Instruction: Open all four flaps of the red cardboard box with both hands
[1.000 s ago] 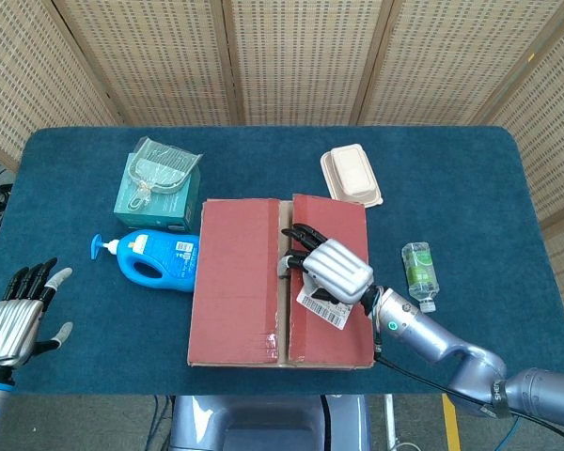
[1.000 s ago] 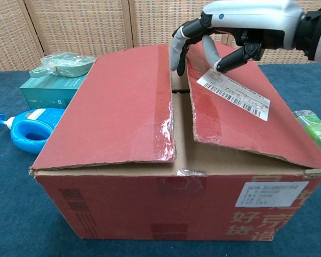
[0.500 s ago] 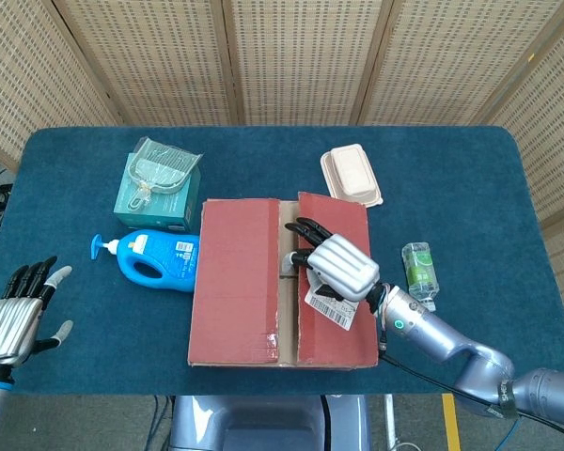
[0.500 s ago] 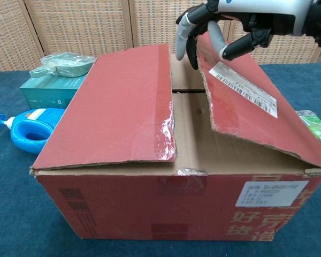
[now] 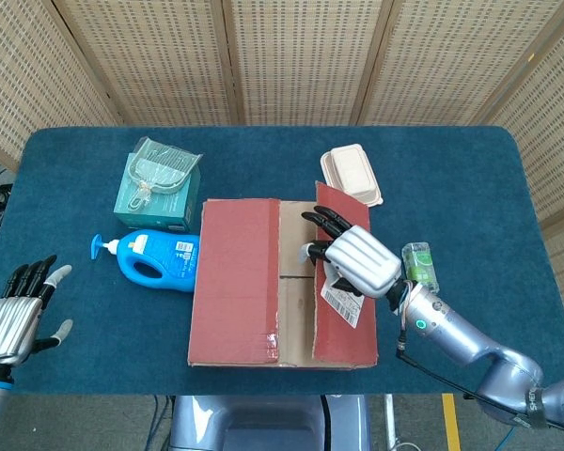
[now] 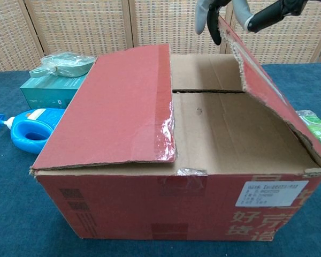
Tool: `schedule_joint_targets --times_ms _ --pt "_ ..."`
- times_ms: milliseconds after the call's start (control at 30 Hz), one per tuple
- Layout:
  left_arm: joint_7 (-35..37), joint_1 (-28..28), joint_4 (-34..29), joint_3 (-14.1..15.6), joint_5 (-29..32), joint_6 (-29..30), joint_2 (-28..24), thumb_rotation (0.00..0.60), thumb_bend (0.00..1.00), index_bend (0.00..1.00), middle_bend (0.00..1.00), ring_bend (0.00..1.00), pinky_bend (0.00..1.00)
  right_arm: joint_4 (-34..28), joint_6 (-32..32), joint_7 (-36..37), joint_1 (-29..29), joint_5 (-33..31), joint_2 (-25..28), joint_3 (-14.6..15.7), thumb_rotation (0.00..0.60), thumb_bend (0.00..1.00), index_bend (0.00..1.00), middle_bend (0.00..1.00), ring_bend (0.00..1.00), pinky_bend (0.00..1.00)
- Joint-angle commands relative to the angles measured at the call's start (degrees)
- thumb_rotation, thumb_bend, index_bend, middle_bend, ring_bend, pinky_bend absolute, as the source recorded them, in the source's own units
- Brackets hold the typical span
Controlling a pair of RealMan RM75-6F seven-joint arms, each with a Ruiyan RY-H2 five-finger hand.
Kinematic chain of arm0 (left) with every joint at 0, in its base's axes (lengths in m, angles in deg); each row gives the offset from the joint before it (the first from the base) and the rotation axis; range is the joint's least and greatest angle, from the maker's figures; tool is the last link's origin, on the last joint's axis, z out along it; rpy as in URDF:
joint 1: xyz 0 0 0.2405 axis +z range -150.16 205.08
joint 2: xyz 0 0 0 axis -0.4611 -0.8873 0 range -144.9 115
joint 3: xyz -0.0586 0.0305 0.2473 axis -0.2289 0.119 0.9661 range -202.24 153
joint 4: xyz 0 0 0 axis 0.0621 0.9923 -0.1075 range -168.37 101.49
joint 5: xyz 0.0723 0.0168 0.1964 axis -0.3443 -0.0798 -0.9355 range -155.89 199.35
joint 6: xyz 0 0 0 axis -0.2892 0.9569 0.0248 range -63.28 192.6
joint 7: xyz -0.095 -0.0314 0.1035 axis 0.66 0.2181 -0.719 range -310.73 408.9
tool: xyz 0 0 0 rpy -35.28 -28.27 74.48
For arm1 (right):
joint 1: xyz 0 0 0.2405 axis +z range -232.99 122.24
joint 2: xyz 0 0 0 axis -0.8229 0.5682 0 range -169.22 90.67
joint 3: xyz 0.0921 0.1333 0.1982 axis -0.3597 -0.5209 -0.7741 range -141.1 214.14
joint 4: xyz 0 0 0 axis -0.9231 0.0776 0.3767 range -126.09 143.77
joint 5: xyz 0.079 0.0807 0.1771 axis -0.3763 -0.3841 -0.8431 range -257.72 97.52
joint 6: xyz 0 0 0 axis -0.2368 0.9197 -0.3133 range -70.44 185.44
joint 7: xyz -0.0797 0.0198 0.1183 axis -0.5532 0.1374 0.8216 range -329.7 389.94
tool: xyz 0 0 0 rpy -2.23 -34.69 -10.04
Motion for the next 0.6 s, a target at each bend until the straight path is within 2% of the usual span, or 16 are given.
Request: schedule_joint_targets --times_ms 33,600 --pt "0.02 0.00 -0.09 -0.11 -0.04 0.18 0.01 0.582 0.33 0.12 0.00 0.00 0.00 -0.95 0.58 0.15 -0.60 -0.39 1.39 -0.16 0.600 1.00 0.39 0.54 0.08 0.00" --pt "1.08 -0.02 -0.40 -0.14 -0.53 0.39 -0.54 0.583 0.33 0.12 0.00 0.00 0.00 -1.72 3.31 1.30 -3.45 -1.75 8.27 -1.03 0.600 1.00 0.39 0.54 0.08 0.00"
